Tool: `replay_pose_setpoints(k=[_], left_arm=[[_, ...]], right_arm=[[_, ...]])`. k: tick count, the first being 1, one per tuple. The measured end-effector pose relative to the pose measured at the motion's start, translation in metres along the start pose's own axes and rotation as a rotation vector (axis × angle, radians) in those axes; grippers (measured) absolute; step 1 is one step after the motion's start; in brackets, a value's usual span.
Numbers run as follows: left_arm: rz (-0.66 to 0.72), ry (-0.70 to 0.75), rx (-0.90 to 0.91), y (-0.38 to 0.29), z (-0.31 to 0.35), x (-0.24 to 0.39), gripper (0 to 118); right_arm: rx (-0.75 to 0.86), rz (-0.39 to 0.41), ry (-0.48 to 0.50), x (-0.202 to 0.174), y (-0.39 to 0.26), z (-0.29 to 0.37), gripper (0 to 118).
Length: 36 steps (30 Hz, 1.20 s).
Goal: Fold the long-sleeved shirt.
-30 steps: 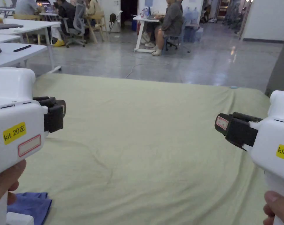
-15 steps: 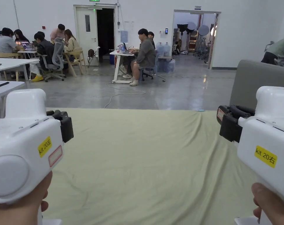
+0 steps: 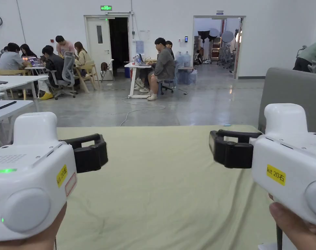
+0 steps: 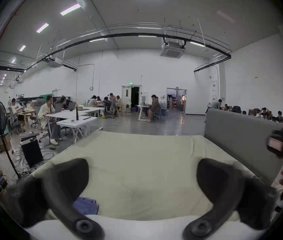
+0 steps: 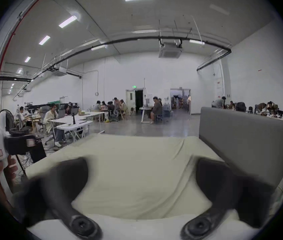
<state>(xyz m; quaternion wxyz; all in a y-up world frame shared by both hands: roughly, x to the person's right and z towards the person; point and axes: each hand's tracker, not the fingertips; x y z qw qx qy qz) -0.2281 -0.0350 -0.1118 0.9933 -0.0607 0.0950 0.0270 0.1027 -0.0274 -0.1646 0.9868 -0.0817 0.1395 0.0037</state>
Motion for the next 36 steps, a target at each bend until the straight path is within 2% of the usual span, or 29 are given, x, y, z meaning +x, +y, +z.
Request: replay_pose_setpoints(k=[1, 3, 4, 7, 9, 12, 14, 24, 25, 27, 36], left_arm=[[0.004, -0.004, 0.028, -0.004, 0.007, 0.002, 118], [0.001, 0.004, 0.014, -0.005, 0.008, 0.009, 118], [-0.01, 0.02, 0.01, 0.0, 0.007, 0.008, 118], [-0.046, 0.03, 0.004, -0.004, 0.002, 0.018, 118], [-0.074, 0.025, -0.038, -0.009, -0.001, 0.02, 118], [-0.091, 0.012, -0.054, -0.013, -0.002, 0.025, 118], [-0.096, 0.007, -0.059, -0.013, -0.003, 0.028, 118], [-0.068, -0.021, -0.069, -0.014, -0.007, 0.035, 118], [-0.121, -0.018, -0.017, -0.01, -0.007, 0.035, 118], [-0.122, -0.023, -0.02, -0.011, -0.006, 0.036, 118], [-0.067, -0.044, -0.058, -0.011, -0.003, 0.034, 118]], right_arm=[[0.064, 0.014, 0.068, 0.004, 0.002, 0.012, 118], [0.033, -0.026, 0.013, 0.0, -0.002, 0.009, 118], [0.036, -0.017, -0.052, -0.005, -0.003, 0.011, 118], [0.048, 0.07, -0.176, -0.027, -0.011, 0.004, 118], [0.057, 0.073, -0.141, -0.03, -0.013, 0.006, 118], [0.026, 0.001, 0.006, -0.028, -0.013, 0.006, 118], [0.018, -0.036, 0.034, -0.027, -0.013, 0.004, 118], [-0.026, -0.026, 0.011, -0.034, -0.02, -0.004, 118], [-0.029, -0.018, 0.006, -0.035, -0.02, -0.005, 118], [-0.034, -0.008, -0.008, -0.034, -0.021, -0.006, 118], [-0.034, -0.007, -0.034, -0.033, -0.019, -0.007, 118]])
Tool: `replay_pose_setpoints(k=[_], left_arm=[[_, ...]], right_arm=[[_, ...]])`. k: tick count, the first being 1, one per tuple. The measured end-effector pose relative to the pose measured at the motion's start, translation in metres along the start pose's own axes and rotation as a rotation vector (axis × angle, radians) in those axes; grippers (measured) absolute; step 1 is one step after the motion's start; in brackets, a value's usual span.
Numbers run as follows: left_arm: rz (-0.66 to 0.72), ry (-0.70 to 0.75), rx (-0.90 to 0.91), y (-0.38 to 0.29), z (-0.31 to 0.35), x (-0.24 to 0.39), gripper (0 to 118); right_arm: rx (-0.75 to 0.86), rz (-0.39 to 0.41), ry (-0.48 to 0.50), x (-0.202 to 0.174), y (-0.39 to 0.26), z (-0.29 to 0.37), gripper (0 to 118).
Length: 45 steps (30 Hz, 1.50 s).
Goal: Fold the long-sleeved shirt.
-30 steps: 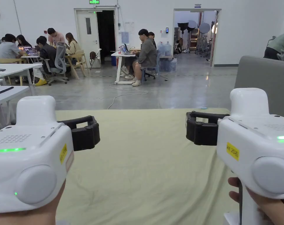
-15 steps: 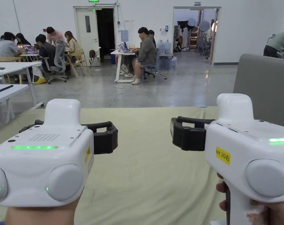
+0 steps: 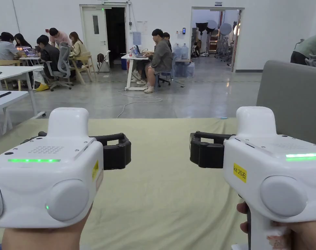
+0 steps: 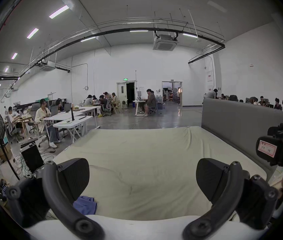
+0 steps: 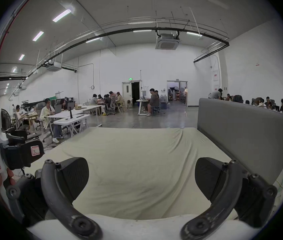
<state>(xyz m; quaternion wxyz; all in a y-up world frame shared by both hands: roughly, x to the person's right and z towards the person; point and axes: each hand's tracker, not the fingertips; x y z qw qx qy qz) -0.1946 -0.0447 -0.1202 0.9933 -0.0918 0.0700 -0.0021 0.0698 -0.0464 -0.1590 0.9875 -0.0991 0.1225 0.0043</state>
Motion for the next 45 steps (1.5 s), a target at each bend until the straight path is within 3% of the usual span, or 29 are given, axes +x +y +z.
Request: replay_pose_setpoints(k=[20, 34, 45], left_arm=[[0.008, -0.024, 0.01, 0.003, 0.003, 0.004, 118], [0.008, -0.037, 0.002, 0.002, 0.004, 0.002, 118], [0.011, -0.034, -0.004, 0.0, 0.005, 0.0, 118]], right_arm=[[0.01, 0.081, -0.034, -0.016, -0.001, 0.005, 118], [-0.005, 0.08, -0.037, -0.018, -0.003, 0.001, 118], [-0.009, 0.02, -0.028, -0.014, 0.003, 0.004, 118]])
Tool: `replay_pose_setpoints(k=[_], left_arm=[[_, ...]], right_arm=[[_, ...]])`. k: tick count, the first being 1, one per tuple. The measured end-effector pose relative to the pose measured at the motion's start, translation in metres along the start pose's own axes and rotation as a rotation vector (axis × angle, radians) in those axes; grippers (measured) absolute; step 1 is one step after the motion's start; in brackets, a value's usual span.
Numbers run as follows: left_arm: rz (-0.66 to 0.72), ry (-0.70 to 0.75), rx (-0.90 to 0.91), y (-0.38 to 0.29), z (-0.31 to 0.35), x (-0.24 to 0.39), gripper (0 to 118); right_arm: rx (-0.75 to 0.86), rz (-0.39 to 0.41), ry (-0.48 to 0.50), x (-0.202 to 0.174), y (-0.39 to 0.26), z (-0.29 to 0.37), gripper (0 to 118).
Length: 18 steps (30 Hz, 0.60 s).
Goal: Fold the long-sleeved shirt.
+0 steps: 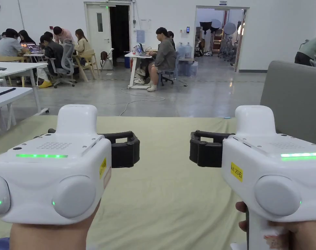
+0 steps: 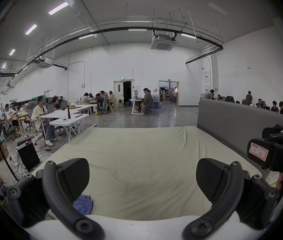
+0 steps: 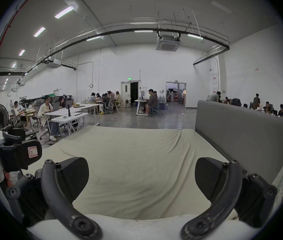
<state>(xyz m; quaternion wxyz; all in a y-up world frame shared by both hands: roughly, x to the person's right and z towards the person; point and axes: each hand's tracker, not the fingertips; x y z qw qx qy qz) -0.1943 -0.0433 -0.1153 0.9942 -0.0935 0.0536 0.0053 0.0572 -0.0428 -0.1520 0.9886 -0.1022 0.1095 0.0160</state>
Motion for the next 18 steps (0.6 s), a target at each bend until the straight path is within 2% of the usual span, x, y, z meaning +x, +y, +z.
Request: replay_pose_setpoints(k=[4, 18], left_arm=[[-0.002, -0.001, -0.001, 0.0001, 0.0006, 0.0002, 118], [0.009, -0.007, -0.011, -0.0024, -0.0034, 0.0021, 118]], right_arm=[[-0.013, -0.026, 0.014, 0.0016, -0.0017, 0.0001, 118], [-0.029, -0.03, 0.008, 0.0039, -0.0058, -0.0042, 118]])
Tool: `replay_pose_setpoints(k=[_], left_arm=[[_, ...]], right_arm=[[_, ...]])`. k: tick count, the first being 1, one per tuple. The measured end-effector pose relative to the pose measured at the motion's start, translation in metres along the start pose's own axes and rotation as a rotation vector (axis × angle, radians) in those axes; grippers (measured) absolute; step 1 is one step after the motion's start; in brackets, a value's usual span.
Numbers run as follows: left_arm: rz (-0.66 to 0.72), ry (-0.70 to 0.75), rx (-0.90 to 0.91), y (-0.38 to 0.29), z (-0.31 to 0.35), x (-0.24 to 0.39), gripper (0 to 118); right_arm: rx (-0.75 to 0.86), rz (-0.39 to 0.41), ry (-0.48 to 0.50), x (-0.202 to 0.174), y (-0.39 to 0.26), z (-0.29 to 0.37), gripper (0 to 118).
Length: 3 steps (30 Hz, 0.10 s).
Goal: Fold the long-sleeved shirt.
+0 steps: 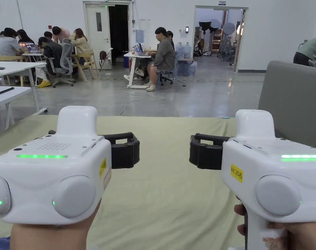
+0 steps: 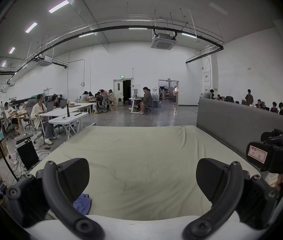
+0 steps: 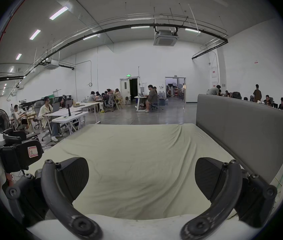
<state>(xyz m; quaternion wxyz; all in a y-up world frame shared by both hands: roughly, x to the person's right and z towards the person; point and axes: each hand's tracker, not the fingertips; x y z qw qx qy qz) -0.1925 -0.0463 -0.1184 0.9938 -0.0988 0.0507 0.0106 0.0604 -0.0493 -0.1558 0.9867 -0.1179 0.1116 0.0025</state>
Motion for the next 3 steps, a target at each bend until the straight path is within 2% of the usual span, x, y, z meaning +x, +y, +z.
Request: replay_pose_setpoints(k=[3], left_arm=[[-0.008, 0.008, -0.001, -0.0009, -0.0014, 0.001, 118]], right_arm=[[-0.001, -0.003, -0.001, 0.0011, -0.0005, -0.0004, 118]])
